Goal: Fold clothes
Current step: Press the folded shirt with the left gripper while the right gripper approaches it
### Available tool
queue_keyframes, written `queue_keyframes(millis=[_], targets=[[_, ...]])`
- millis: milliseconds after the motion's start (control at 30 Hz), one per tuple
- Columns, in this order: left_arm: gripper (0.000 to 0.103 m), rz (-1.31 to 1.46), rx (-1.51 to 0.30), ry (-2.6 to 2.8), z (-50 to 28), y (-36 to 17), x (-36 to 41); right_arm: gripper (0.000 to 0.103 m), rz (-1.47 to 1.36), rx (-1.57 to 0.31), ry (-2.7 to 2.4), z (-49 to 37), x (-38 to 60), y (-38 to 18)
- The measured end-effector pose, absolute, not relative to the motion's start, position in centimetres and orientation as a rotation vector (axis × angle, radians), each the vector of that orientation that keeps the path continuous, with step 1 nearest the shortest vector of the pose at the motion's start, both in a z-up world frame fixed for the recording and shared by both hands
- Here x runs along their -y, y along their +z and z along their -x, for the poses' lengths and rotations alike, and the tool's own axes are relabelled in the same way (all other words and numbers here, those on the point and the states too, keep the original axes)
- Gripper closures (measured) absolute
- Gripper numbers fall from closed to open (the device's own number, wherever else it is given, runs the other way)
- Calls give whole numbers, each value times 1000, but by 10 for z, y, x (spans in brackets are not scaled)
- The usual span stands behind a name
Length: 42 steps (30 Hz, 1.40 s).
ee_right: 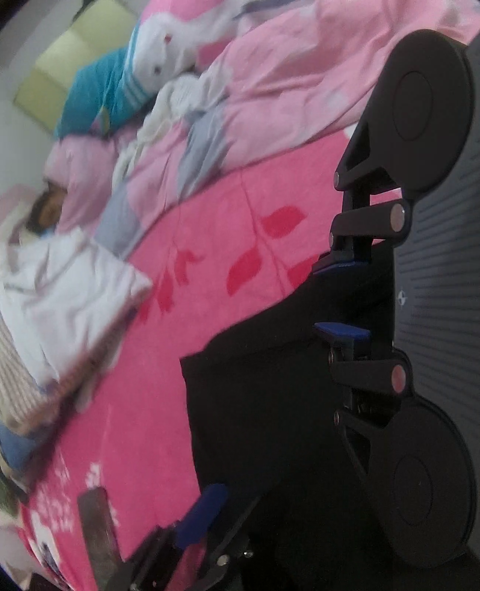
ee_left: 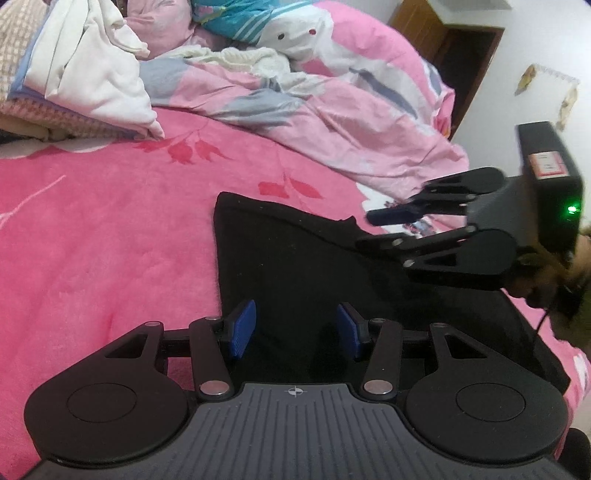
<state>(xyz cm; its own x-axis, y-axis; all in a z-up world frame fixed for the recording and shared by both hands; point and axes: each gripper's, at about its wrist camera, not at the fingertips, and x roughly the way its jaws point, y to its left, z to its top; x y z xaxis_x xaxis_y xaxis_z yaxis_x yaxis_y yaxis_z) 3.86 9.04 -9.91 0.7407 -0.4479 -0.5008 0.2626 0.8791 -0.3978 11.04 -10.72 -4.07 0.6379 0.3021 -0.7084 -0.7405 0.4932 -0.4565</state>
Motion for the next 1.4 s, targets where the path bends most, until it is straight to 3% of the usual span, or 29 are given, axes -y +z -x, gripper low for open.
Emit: queue_keyframes(millis=[133, 267, 400, 933, 1033, 1100, 1400], targets=[[52, 360, -613, -418, -39, -102, -96, 75, 863, -643, 704, -121, 102, -52], [52, 414, -605, -435, -40, -106, -103, 98, 825, -681, 723, -126, 103, -54], [52, 420, -593, -429, -38, -105, -104, 103, 810, -643, 696, -121, 102, -48], [52, 411, -565, -400, -34, -105, -105, 102, 822, -601, 597, -138, 98, -61], [52, 411, -555, -395, -32, -104, -105, 98, 771, -587, 624, -140, 106, -40], [51, 414, -546, -394, -31, -103, -106, 87, 704, -602, 663, -148, 110, -29], [49, 457, -531, -382, -32, -103, -114, 85, 494, -772, 888, -193, 93, -38]])
